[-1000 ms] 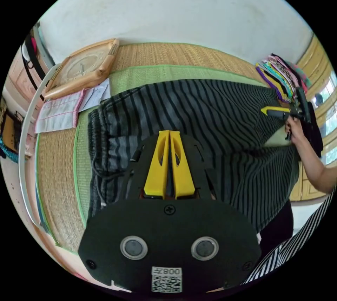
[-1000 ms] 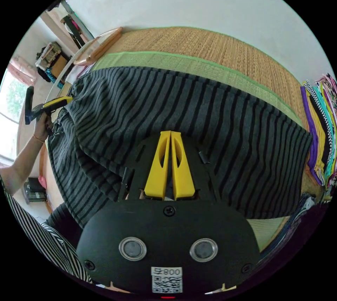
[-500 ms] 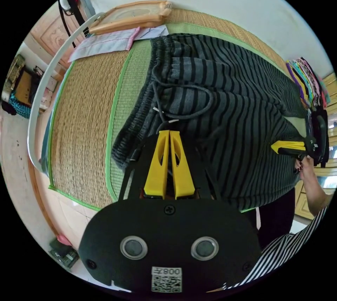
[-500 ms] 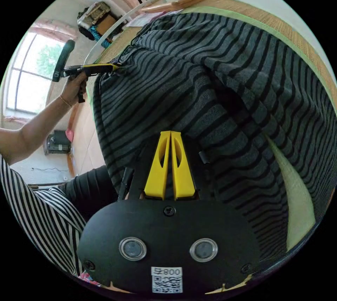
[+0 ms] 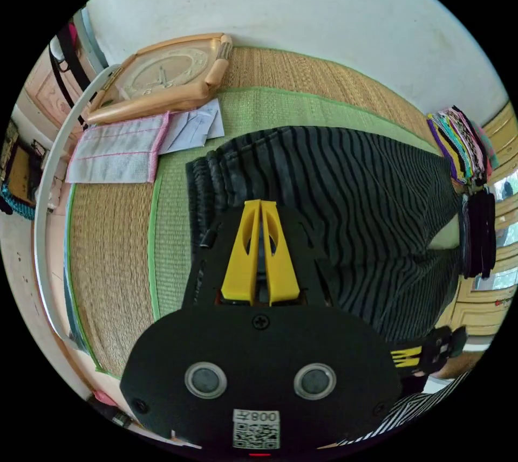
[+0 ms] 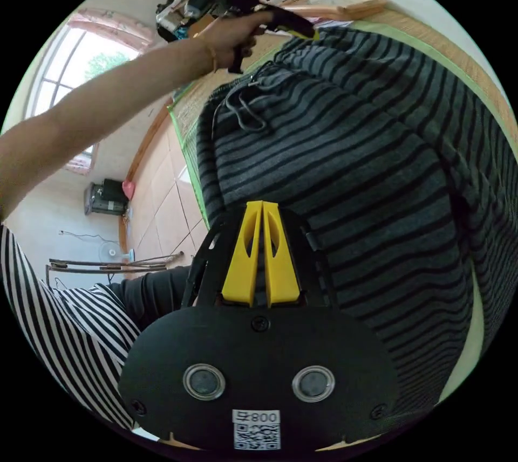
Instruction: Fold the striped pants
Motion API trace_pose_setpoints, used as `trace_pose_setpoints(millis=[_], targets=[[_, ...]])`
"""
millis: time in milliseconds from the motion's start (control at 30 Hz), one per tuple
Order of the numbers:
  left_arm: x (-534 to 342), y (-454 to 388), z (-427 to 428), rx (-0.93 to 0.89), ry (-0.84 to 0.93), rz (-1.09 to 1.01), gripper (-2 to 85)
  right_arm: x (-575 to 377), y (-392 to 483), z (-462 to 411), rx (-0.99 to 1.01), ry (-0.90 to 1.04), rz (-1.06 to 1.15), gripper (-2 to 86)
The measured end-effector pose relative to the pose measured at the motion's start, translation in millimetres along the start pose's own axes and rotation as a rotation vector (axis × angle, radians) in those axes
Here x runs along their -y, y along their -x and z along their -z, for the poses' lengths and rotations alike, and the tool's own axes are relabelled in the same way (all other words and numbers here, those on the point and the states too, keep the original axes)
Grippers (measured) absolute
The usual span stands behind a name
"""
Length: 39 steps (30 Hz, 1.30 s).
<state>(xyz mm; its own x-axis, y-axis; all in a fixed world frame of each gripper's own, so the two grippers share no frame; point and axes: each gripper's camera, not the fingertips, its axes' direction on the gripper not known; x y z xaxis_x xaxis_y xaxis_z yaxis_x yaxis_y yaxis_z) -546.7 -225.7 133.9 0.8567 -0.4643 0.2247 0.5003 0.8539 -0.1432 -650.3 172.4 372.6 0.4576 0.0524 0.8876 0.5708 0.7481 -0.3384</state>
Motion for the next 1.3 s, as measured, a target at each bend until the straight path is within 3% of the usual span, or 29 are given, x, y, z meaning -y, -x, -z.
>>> trace_pose_setpoints(millis=[33, 300, 500, 667, 833, 933, 1033, 1167, 1300], targets=[[11, 3, -15, 0.020, 0.056, 0.025, 0.0, -2, 1, -10, 0.008, 0.036, -0.003, 0.1], [20, -10, -21, 0.009, 0.024, 0.015, 0.0, -48, -6, -18, 0.109, -0.020, -0.050, 0.1], [-60, -50, 7, -0.070, -0.020, -0.111, 0.0, -115, -24, 13, 0.096, -0.161, -0.164, 0.0], [-142, -71, -10, 0.037, 0.158, -0.080, 0.0, -182, -37, -15, 0.073, -0.057, -0.235, 0.0], [-142, -84, -17, -0.023, 0.149, 0.056, 0.0, -224, -47, -24, 0.101, -0.121, -0.266, 0.0], [-126, -125, -10, -0.019, 0.082, -0.031, 0.0, -266, -58, -8, 0.029, -0.193, -0.307, 0.1], [-105, -188, -9, -0.114, 0.003, -0.172, 0.0, -342, -92, 18, -0.037, -0.294, -0.456, 0.1], [-70, -293, -42, -0.229, 0.032, -0.396, 0.0, -480, -145, 45, -0.184, -0.400, -0.762, 0.1], [-36, -373, -79, -0.158, 0.075, -0.512, 0.0, -601, -183, 40, -0.343, -0.413, -1.033, 0.0]])
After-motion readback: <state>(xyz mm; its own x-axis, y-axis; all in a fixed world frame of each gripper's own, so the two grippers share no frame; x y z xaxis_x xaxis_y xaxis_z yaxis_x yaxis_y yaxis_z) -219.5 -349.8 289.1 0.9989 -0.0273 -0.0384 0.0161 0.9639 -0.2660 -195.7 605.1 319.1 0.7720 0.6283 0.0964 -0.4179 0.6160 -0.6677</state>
